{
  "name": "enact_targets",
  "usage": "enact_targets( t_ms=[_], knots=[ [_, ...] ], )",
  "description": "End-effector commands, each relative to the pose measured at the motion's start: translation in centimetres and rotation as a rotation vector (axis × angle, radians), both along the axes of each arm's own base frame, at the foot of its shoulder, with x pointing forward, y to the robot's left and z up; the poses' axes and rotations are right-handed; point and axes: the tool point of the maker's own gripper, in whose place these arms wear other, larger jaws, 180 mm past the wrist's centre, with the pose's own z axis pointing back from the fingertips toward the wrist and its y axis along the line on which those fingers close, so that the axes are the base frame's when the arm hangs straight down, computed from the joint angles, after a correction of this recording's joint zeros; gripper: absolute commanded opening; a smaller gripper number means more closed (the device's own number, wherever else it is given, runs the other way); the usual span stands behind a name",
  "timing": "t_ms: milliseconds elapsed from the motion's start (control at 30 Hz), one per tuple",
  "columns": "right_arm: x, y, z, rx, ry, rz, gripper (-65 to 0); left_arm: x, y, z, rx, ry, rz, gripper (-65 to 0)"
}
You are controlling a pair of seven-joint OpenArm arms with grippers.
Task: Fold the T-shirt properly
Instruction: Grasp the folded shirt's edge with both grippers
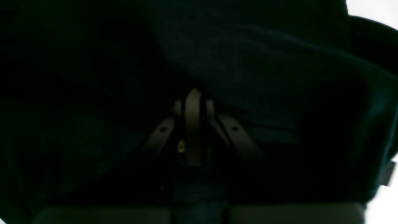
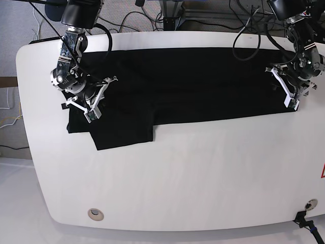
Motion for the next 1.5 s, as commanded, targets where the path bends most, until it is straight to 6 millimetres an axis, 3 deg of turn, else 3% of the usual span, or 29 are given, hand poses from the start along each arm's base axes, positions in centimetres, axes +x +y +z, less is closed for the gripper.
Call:
enact_targets(
  t_ms=[0,167,267,400,567,700,867,1000,1200,1300,1467],
  knots=[
    [1.1,-1.3,2.2,-0.069,-0.053,-0.006,-59.1,0.4,0.7,-0.1,0.000,-0.014,0.007,-29.2],
    [3.8,-1.1,7.8,-0.125,-0.189,-0.002,-38.6,0.0,0.6,-1.5,-0.039,-0.009,0.020,-29.2],
    [6.0,-1.5,10.1,-0.144,-0.235,-0.013,-27.9,0.1,0.5,-1.4,-0.037,-0.013,0.017,-29.2],
    [9.4,-1.5,8.8,-0.080,-0.185,-0.026,-17.7,0.2,0.5,-1.3,-0.035,-0.015,0.016,-29.2],
    [13.2,-2.7,6.2,0.066,-0.150,-0.079,-18.0,0.2,0.7,-1.2,-0.035,-0.017,0.018,-29.2],
    [14.8,-4.3,5.1,0.134,-0.139,-0.118,-18.0,0.2,0.7,-1.2,-0.035,-0.017,0.020,-29.2],
    [14.9,-5.8,3.7,0.178,-0.137,-0.155,-18.0,0.2,0.7,-1.2,-0.035,-0.017,0.020,-29.2],
    [13.8,-6.0,1.9,0.199,-0.102,-0.171,-18.0,0.2,0.7,-1.2,-0.034,-0.018,0.018,-29.2],
    [12.9,-3.1,0.5,0.232,-0.080,-0.146,-18.4,0.4,0.6,-0.8,-0.028,-0.028,0.010,-29.2],
    [13.0,-1.7,0.5,0.249,-0.081,-0.132,-25.8,0.4,0.6,-0.8,-0.028,-0.028,0.010,-29.2],
    [13.1,-1.4,0.5,0.254,-0.082,-0.131,-50.3,0.4,0.6,-0.8,-0.028,-0.028,0.010,-29.2]
  ],
)
